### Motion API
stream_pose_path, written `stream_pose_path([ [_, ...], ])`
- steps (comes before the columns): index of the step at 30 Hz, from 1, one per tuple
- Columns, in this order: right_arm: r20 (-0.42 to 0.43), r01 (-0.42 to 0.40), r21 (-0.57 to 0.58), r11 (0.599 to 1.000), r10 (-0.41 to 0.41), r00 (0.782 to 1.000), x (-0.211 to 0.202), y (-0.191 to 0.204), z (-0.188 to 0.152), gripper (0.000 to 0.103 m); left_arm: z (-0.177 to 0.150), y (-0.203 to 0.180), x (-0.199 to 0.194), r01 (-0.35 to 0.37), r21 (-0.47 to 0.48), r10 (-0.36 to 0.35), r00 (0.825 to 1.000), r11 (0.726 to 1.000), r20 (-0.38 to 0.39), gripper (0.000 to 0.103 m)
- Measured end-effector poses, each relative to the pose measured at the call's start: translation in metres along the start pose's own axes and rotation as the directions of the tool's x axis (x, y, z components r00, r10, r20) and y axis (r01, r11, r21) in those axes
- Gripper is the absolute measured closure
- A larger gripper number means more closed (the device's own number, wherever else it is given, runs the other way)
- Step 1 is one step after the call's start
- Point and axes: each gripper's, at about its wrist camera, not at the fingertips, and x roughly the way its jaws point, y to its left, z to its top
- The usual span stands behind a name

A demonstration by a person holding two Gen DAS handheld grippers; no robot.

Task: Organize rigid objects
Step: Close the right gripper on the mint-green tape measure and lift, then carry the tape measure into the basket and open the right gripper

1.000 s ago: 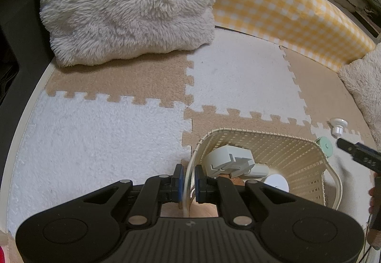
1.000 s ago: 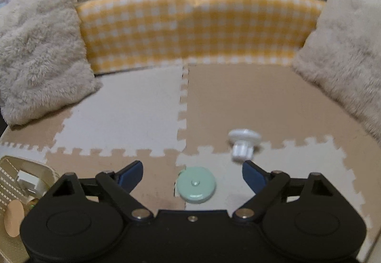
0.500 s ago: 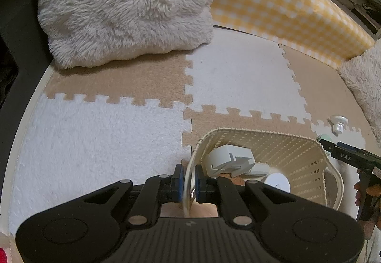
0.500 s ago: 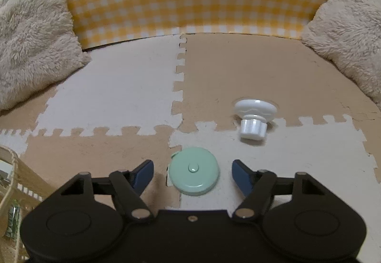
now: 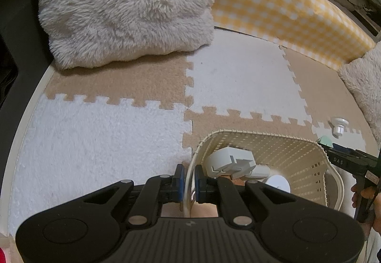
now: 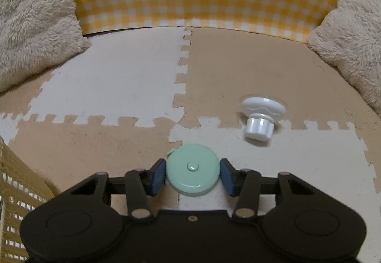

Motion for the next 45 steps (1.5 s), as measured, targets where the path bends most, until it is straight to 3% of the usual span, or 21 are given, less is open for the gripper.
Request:
stream_pose_path([
  [6, 0.015, -0.013, 0.020, 1.000, 0.012, 1.000, -0.009, 0.002, 0.003, 0.053, 0.000, 0.000, 0.000, 0.002, -0.005, -0.002, 1.000, 1.000, 0.000, 0.095],
  [12, 0.097, -0.074, 0.083, 0.994, 0.066, 0.993, -0.040, 0.006, 0.015, 0.053, -0.001, 0.001, 0.000, 0.004, -0.009, -0.004, 1.000, 1.000, 0.000, 0.095],
  [19, 0.202, -0.194, 0.078, 0.978, 0.175, 0.964, -0.094, 0.024, 0.029, 0.053, -0.001, 0.001, 0.000, 0.004, -0.008, -0.004, 1.000, 1.000, 0.001, 0.095],
  [24, 0.210, -0.275, 0.009, 0.961, 0.267, 0.941, -0.125, 0.047, 0.031, 0.053, -0.001, 0.001, 0.000, 0.004, -0.008, -0.004, 1.000, 1.000, 0.000, 0.095],
  [29, 0.160, -0.330, -0.066, 0.942, 0.336, 0.928, -0.139, 0.072, 0.028, 0.053, -0.001, 0.002, 0.000, 0.004, -0.008, -0.004, 1.000, 1.000, 0.001, 0.095],
  [33, 0.074, -0.381, -0.170, 0.909, 0.397, 0.915, -0.141, 0.100, 0.024, 0.053, -0.002, 0.003, 0.000, 0.008, -0.015, -0.008, 1.000, 1.000, 0.001, 0.095],
  [38, -0.042, -0.399, -0.251, 0.882, 0.402, 0.915, -0.130, 0.131, 0.018, 0.053, -0.002, 0.004, -0.001, 0.006, -0.011, -0.005, 1.000, 1.000, 0.002, 0.094],
  [45, -0.165, -0.409, -0.274, 0.870, 0.376, 0.912, -0.109, 0.160, 0.006, 0.053, -0.003, 0.000, -0.001, 0.006, -0.013, -0.006, 1.000, 1.000, 0.002, 0.094],
])
